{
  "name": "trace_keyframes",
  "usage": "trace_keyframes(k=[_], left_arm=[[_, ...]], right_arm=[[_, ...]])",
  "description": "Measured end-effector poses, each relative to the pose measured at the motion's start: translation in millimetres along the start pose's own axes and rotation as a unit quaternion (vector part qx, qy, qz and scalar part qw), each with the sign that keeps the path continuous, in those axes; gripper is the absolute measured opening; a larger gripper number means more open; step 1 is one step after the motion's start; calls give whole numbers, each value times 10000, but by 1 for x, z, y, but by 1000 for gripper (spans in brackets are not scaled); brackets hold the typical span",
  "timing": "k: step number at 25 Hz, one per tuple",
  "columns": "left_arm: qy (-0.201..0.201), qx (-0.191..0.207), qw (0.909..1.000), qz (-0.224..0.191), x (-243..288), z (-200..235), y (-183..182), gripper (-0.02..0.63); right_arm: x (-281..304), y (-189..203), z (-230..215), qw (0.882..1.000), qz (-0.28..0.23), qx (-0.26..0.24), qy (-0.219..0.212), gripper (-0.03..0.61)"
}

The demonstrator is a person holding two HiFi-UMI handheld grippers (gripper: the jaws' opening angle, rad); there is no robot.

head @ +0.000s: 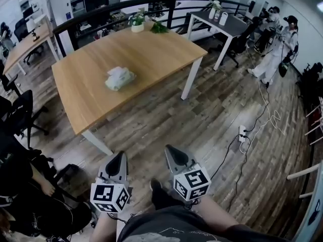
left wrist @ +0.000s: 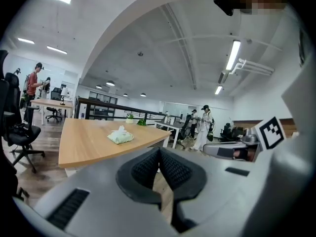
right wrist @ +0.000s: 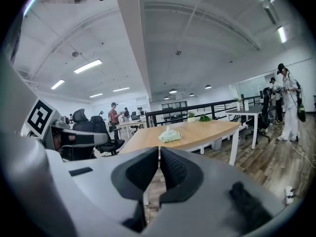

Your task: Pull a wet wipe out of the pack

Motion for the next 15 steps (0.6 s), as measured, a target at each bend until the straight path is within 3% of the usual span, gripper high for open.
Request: trace_keyframes(k=[10,15], left_arm=[[-429,-5,9988,218,90,26,-25,12],[-480,-195,9981,324,120,33,-26,12]], right_arm=[[80,-25,-62,9992,31,76,-403,26],[109,-25,-82,9983,126,111,-561,26]])
Point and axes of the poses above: the fingertips, and each gripper's own axes: x forward along the fingers, z to its left, y out of its underside, the point moved 3 cm from there along -x, backward along the fingers
